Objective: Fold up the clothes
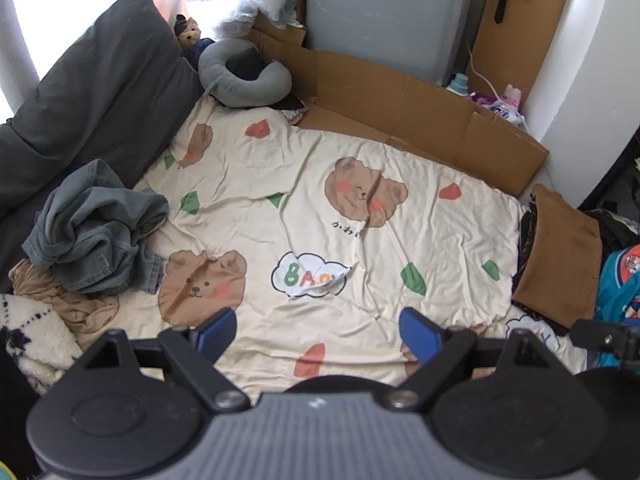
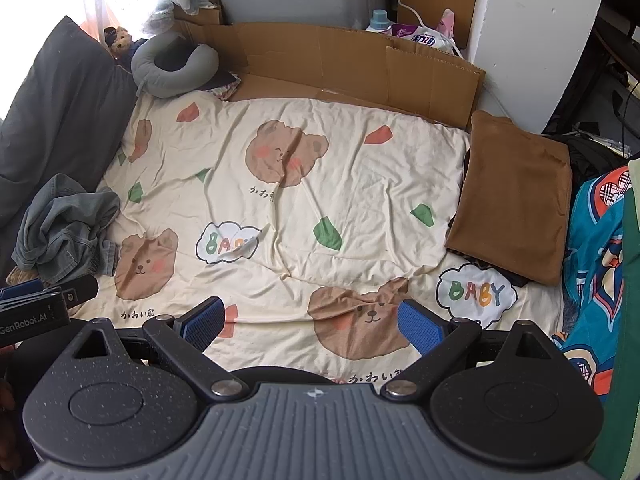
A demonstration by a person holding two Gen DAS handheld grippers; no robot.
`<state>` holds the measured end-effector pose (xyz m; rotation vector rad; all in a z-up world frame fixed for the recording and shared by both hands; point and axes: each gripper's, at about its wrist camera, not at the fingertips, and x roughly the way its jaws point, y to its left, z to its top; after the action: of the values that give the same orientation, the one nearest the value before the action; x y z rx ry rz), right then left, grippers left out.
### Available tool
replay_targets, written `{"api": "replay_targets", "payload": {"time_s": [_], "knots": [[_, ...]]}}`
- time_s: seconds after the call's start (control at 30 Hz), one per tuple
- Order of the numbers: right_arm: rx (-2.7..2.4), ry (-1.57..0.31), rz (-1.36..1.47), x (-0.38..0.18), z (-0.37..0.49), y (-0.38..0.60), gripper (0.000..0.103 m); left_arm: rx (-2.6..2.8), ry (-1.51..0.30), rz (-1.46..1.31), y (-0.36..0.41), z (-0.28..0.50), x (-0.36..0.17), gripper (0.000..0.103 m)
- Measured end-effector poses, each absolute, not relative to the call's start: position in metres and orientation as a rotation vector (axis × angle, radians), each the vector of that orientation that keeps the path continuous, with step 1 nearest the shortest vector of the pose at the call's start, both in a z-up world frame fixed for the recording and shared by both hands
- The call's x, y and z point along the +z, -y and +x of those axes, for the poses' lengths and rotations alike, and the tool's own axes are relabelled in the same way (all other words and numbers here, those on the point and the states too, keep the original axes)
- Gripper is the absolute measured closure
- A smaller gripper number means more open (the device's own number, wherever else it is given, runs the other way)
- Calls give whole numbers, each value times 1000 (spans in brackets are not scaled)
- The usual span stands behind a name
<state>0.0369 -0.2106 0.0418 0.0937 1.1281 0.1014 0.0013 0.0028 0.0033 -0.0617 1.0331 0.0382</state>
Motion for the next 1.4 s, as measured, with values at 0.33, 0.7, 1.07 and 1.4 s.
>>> {"api": "replay_targets", "payload": {"time_s": [0.33, 0.7, 1.07, 1.4], "knots": [[99, -1144, 97, 42, 37, 213, 7, 60, -1025, -71, -4, 0, 8, 4], [107, -1136, 123, 51, 44, 215, 6, 52, -1032, -53, -6, 3, 14, 3], [102, -1094, 128, 78, 56, 220, 6, 54, -1014, -77, -20, 5, 35, 2], [104, -1050, 159, 96, 62, 230, 6, 108, -974, -112, -46, 5, 64, 2]]}}
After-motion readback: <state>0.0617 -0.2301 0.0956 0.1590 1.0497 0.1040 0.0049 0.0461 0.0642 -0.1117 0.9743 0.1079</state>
